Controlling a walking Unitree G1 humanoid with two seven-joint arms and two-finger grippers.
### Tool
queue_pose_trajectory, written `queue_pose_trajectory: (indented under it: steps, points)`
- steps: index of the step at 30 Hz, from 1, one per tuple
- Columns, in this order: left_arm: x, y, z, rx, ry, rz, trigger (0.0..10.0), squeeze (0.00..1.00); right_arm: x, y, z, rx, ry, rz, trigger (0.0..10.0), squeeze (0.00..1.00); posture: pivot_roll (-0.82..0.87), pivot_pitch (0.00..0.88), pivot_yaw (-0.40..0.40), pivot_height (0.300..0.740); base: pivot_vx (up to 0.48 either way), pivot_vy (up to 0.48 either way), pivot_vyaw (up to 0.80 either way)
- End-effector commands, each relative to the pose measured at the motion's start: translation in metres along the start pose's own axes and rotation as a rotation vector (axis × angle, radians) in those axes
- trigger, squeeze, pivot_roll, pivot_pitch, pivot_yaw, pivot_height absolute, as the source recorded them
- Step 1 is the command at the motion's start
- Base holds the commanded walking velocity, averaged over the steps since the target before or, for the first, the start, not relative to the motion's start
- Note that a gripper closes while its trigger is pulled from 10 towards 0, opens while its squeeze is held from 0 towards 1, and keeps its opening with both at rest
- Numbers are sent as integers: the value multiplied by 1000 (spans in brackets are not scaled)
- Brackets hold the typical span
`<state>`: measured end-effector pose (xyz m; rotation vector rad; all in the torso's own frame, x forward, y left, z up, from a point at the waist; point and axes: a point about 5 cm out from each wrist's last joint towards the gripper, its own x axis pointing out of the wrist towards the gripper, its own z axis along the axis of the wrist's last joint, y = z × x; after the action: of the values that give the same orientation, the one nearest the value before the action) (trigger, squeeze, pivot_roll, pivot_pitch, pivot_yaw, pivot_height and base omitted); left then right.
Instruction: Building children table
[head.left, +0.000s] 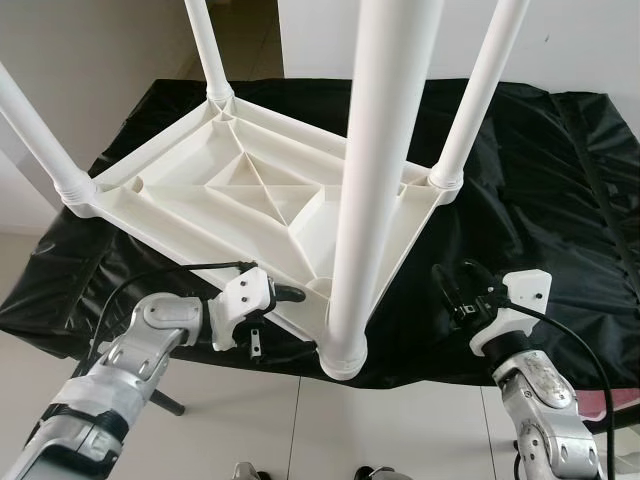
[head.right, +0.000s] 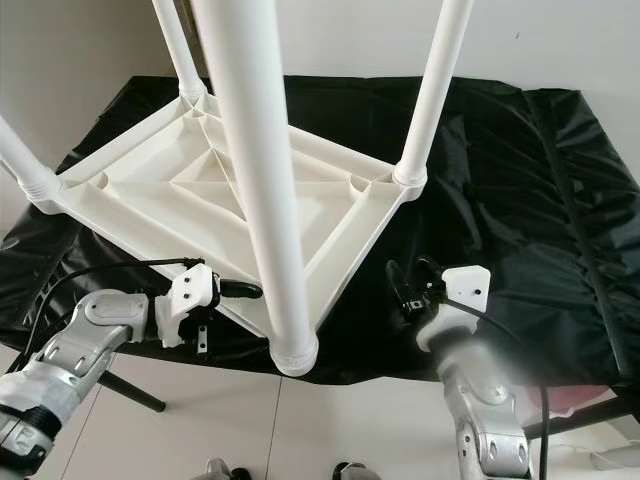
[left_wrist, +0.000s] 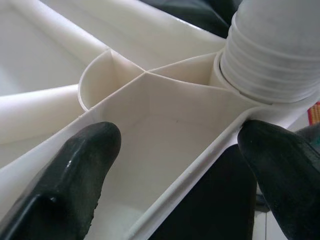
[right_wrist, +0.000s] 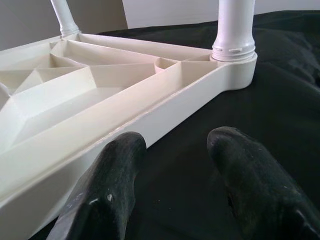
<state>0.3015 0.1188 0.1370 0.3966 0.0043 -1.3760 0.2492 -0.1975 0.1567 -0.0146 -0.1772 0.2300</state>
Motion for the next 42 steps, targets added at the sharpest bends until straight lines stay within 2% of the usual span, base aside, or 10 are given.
queue_pose_trajectory:
  steps: [1,16,22,23,24,25,32,33,39,42]
  points:
    - [3,10,0,-9,-10,107,10000,0,-4,4,-1,19,7,37,10000,0,-67,185,91,740,0,0,0]
    - [45,23,11,-26,-79,147,10000,0,-15,9,1,37,34,142,10000,0,-71,190,98,740,0,0,0]
    - [66,31,18,-56,-108,200,10000,0,-22,2,4,15,49,146,10000,8,-99,189,102,740,0,0,0]
    - [71,32,20,-65,-116,205,10000,0,-23,1,5,24,52,151,10000,824,-107,182,103,740,0,0,0]
    - [71,32,20,-65,-116,205,10000,0,-23,1,5,24,52,151,10000,824,-107,182,103,740,0,0,0]
    - [74,33,22,-54,-120,209,10000,0,-25,1,6,26,56,166,10000,1000,-109,180,104,740,0,0,0]
    - [63,31,24,3,-140,148,10000,0,-31,1,11,12,72,222,10000,1000,-122,161,113,740,0,0,0]
    - [57,31,23,4,-141,138,10000,0,-33,0,13,13,83,253,10000,0,-121,158,115,740,0,0,0]
    - [38,21,14,69,-135,149,10000,0,-44,-1,20,-24,137,426,10000,0,-118,145,115,740,0,0,0]
    - [31,15,12,45,-134,135,10000,0,-44,-1,24,-38,158,507,10000,0,-114,143,110,740,0,0,0]
